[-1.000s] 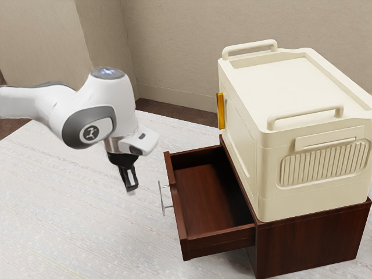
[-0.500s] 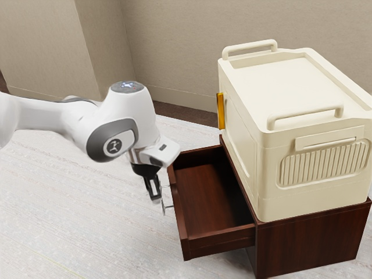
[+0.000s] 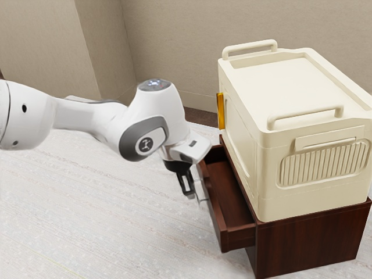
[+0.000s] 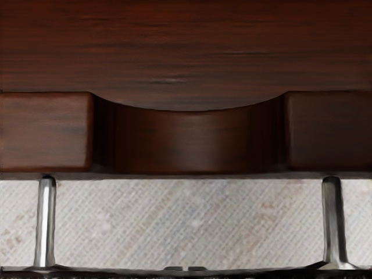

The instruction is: Push the drawer handle with one arm to close the drawer

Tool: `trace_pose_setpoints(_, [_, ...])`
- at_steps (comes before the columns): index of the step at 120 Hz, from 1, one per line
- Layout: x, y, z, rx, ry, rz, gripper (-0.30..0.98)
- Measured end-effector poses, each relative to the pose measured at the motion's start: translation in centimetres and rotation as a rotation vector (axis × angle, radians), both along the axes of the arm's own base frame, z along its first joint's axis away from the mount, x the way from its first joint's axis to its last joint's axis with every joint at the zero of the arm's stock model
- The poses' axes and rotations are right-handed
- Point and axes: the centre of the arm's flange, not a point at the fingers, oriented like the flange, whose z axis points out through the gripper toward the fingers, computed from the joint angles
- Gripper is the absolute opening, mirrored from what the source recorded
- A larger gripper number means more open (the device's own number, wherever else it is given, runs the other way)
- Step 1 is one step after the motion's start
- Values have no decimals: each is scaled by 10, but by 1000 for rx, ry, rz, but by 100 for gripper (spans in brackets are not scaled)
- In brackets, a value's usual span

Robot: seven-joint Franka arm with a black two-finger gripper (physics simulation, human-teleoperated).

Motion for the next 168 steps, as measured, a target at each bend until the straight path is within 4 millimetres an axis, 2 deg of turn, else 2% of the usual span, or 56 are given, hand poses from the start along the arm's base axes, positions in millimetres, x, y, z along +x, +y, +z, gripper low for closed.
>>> trace_pose_setpoints(23, [18, -24, -3, -19, -27, -47, -10])
trace_pose_setpoints(63, [34, -56, 2, -61, -76, -104, -10])
trace_pose_setpoints(76, [39, -53, 1, -64, -80, -102, -9])
trace_pose_setpoints(85, [31, -54, 2, -71, -74, -104, -10])
trace_pose_setpoints(93, [14, -41, 14, -74, -71, -91, -10])
trace_pose_setpoints(109, [-11, -1, 58, -70, -52, -36, -10])
trace_pose_setpoints(115, [-14, 16, 89, -62, -43, -9, -10])
trace_pose_setpoints(121, [-12, 43, 129, -36, -46, 34, -7])
trace_pose_setpoints(128, [-12, 83, 172, -8, -48, 107, 4])
trace_pose_setpoints(134, [-10, 119, 196, 4, -39, 189, 15])
trace_pose_setpoints(138, [-9, 133, 210, 13, -36, 229, 23])
trace_pose_setpoints(143, [-8, 141, 216, 31, -21, 263, 31])
trace_pose_setpoints(152, [-4, 144, 218, 60, 11, 307, 42])
trace_pose_setpoints(168, [-4, 146, 220, 76, 44, 380, 54])
